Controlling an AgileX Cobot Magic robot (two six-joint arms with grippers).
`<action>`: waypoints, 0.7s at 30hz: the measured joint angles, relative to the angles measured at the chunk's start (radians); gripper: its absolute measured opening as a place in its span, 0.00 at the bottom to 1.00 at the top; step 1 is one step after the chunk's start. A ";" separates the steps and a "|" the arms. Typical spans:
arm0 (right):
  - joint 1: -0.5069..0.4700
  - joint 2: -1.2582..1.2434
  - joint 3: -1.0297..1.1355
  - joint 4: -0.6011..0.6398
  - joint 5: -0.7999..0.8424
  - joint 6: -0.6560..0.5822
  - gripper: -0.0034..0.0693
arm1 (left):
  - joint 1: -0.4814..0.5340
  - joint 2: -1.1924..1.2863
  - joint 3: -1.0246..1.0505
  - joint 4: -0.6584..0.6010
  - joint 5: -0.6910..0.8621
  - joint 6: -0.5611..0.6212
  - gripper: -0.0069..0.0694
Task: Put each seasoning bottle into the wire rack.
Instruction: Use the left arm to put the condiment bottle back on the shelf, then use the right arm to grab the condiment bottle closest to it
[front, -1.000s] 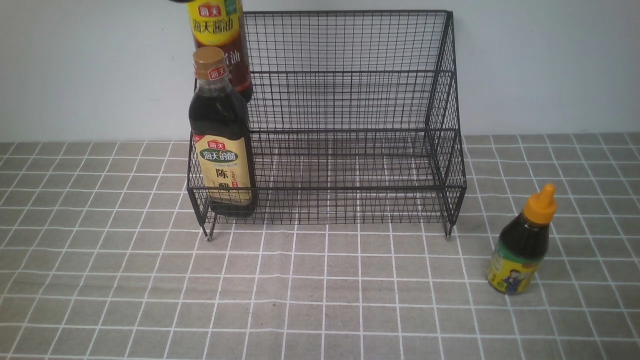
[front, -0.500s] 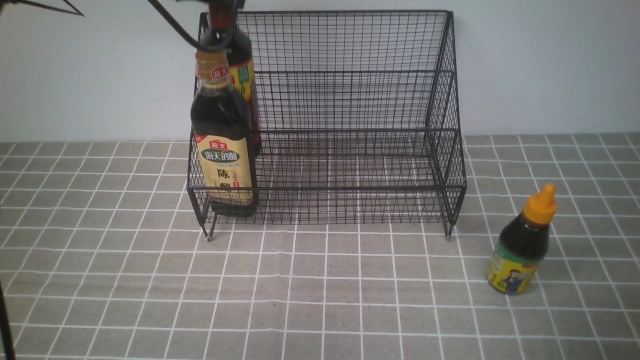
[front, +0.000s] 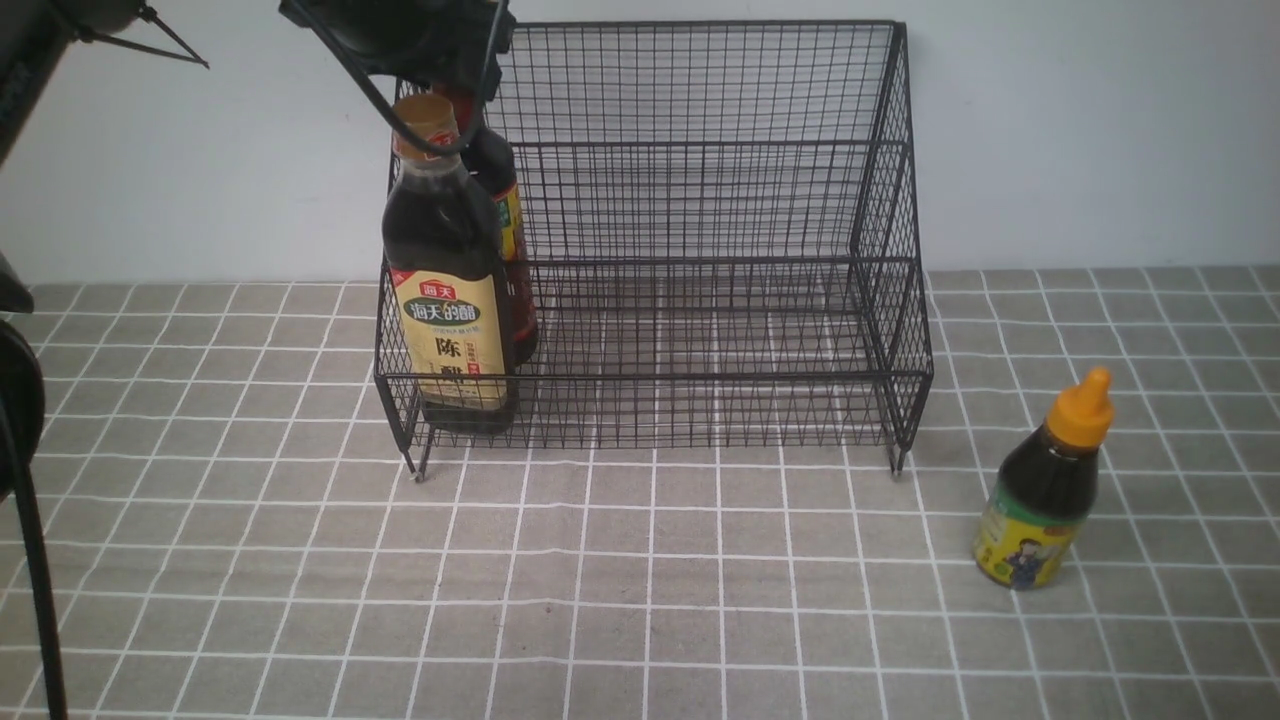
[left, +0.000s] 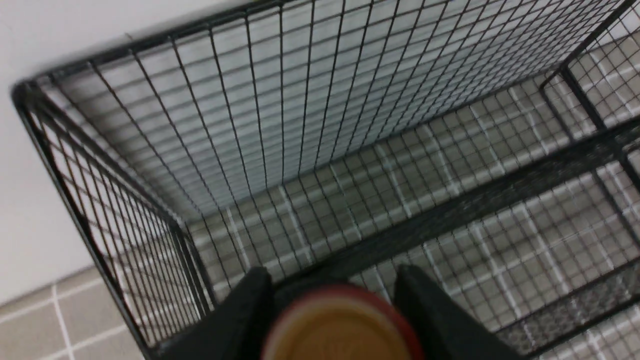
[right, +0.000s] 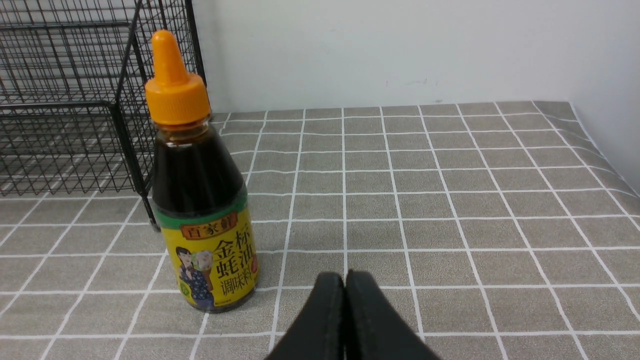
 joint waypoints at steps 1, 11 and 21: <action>0.000 0.000 0.000 0.000 0.000 0.000 0.03 | 0.000 -0.006 -0.004 0.000 -0.002 0.000 0.55; 0.000 0.000 0.000 0.000 0.000 0.000 0.03 | 0.000 -0.118 -0.005 0.021 -0.007 -0.012 0.58; 0.000 0.000 0.000 0.000 0.000 0.002 0.03 | 0.000 -0.344 -0.008 0.084 -0.029 -0.090 0.16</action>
